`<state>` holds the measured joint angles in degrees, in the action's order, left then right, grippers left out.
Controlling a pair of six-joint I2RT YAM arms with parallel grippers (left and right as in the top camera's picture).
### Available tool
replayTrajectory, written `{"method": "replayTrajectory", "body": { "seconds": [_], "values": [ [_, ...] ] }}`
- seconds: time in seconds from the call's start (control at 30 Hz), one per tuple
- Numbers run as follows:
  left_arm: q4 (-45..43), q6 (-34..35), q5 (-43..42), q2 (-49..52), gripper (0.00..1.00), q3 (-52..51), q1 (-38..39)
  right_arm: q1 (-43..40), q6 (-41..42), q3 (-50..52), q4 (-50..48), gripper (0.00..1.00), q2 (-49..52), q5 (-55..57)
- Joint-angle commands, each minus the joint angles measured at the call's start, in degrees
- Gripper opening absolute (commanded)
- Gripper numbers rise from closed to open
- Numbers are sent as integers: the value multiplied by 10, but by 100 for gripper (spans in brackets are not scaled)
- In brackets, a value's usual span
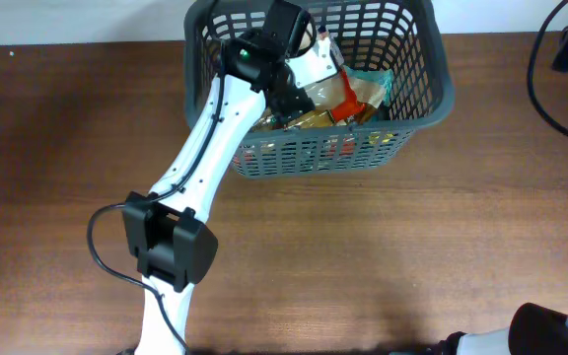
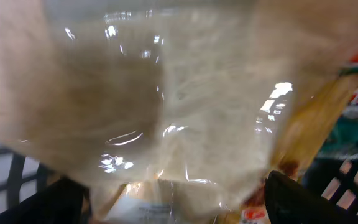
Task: Pack container
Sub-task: 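Lift the plastic bag with the left gripper over the basket, then release the plastic bag into the basket and raise the left arm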
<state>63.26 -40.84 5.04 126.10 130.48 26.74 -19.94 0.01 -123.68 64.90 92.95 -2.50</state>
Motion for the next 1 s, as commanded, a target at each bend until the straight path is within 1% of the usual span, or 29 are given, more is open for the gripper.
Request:
{"method": "replayTrajectory", "body": {
  "seconds": [0.0, 0.07, 0.17, 0.3, 0.33, 0.37, 0.4, 0.43, 0.57, 0.63, 0.8, 0.97],
  "values": [
    [7, 23, 64, -70, 92, 10, 10, -3, 5, 0, -1, 99, -5, -3],
    [18, 27, 66, -133, 92, 10, -1, -3, 5, 0, -1, 99, -5, -3],
    [19, 57, 66, -193, 92, 10, -26, -3, 5, 0, -1, 99, -5, -3],
    [17, 63, 66, -260, 92, 10, -77, -3, 5, 0, -1, 99, -5, -3],
    [15, 71, 66, -277, 93, 10, -97, -3, 5, 0, -1, 99, -5, -3],
    [13, 83, 66, -292, 100, 10, -118, -3, 5, 0, -1, 99, -5, -3],
    [11, 97, 66, -304, 99, 10, -138, -3, 5, 0, -1, 99, -5, -3],
    [9, 136, 69, -324, 99, 10, -186, -3, 5, 0, -1, 99, -5, -3],
    [29, 255, 70, -337, 99, 10, -276, -3, 5, 0, -1, 99, -5, -3],
    [44, 283, 70, -334, 99, 8, -317, -3, 5, 0, -1, 99, -5, -3],
    [52, 284, 70, -328, 99, 8, -380, -3, 5, 0, -1, 99, -5, -3],
    [52, 284, 68, -328, 99, 8, -389, -3, 5, 0, -1, 99, -5, -3]
  ]
}}
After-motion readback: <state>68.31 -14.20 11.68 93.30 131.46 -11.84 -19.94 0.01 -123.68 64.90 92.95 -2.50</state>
